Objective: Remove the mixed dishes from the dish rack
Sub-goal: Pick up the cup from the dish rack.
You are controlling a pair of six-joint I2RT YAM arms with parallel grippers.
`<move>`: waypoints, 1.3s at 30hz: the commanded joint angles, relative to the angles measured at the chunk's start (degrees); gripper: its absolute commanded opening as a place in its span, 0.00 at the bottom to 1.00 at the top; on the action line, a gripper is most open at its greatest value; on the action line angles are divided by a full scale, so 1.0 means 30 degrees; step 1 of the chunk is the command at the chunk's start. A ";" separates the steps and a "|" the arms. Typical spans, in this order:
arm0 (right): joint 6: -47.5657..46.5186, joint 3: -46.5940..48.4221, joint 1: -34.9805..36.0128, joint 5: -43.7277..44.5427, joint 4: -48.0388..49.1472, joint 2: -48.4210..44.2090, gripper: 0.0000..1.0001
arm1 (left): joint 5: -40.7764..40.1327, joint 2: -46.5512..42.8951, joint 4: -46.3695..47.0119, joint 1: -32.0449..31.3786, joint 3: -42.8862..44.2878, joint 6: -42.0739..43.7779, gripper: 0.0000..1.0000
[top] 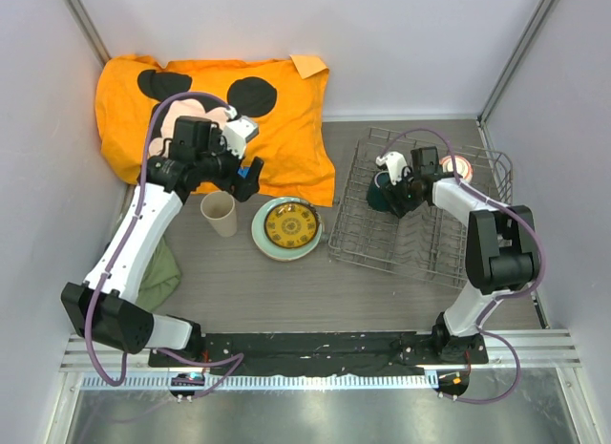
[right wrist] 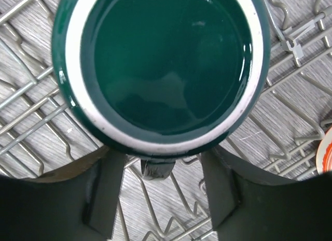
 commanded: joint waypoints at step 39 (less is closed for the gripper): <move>-0.0247 0.0654 -0.0659 -0.2264 0.0569 -0.1132 0.08 | 0.0562 0.0501 0.1366 -0.0018 -0.0648 -0.0518 1.00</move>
